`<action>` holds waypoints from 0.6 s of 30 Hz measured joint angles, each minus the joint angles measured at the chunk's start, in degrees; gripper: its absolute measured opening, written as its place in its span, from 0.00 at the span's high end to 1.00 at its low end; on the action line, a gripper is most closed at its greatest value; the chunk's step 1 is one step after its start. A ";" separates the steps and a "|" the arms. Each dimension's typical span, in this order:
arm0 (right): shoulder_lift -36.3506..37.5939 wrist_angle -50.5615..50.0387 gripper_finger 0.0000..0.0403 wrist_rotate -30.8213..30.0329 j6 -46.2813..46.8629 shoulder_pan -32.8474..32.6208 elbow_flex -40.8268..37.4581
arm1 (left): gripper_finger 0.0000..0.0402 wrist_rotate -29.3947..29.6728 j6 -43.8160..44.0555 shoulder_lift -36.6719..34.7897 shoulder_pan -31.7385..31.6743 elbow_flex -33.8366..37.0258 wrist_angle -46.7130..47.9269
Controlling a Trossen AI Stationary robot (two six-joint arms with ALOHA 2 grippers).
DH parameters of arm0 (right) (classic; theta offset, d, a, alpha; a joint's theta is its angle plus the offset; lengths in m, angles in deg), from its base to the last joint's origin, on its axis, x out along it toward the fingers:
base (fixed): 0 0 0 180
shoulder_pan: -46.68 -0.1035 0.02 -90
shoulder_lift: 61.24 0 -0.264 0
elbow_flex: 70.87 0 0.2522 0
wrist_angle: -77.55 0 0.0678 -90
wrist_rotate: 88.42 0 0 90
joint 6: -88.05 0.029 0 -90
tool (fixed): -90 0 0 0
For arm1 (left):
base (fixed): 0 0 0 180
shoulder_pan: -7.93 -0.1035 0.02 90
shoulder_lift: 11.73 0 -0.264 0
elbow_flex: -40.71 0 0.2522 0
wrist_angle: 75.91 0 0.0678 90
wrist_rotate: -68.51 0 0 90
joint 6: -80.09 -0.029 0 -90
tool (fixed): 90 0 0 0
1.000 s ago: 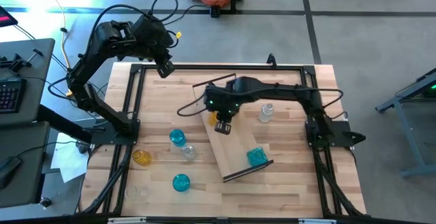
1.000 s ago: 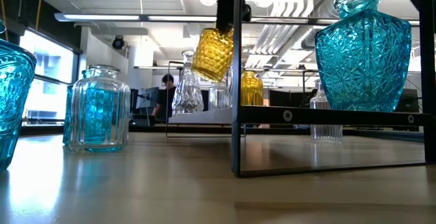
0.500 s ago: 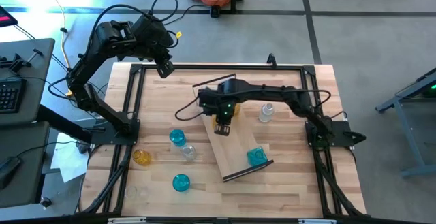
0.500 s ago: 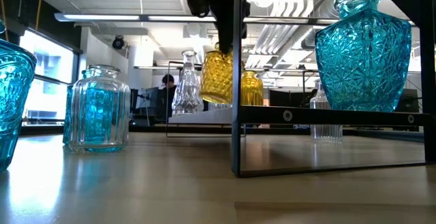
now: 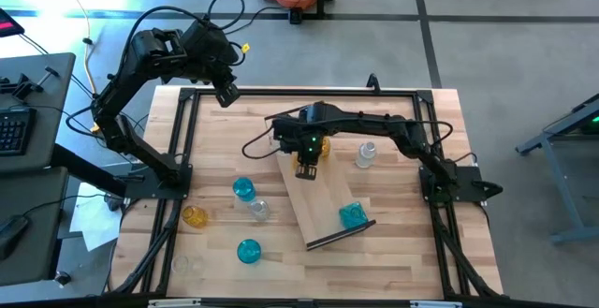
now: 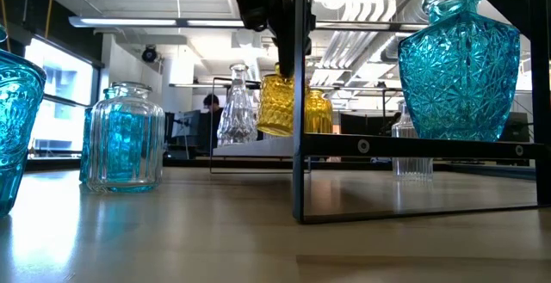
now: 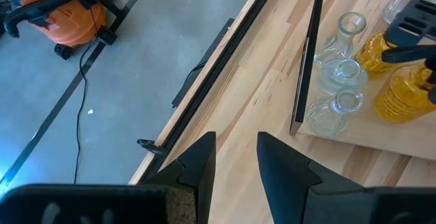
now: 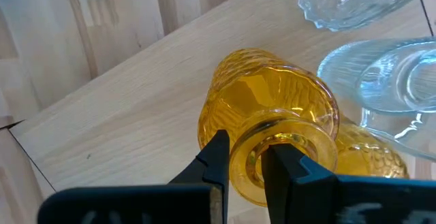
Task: Sort vases onto shelf
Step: Put the yellow crystal vase on the shelf aligned with the other yellow crystal vase
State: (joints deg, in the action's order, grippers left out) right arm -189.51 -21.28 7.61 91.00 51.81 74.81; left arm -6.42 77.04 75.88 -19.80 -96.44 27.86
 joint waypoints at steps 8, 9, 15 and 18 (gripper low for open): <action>0.00 0.00 0.90 0.10 -0.70 0.31 -0.04 | 0.75 -1.03 -0.03 0.00 0.02 0.00 0.00; 0.00 -0.01 0.88 0.11 -0.90 0.31 -0.07 | 0.75 -1.03 -0.04 0.00 0.02 0.00 0.00; 0.00 -0.01 0.85 0.19 -1.24 0.31 -0.07 | 0.75 -1.03 -0.13 0.00 0.01 0.00 0.00; 0.00 -0.01 0.85 0.45 -1.26 0.31 -0.09 | 0.75 -1.03 -0.13 0.00 0.02 0.00 0.00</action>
State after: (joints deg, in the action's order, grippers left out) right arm -189.51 -21.29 8.06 89.74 52.11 74.72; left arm -7.44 76.91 75.88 -19.78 -96.44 27.86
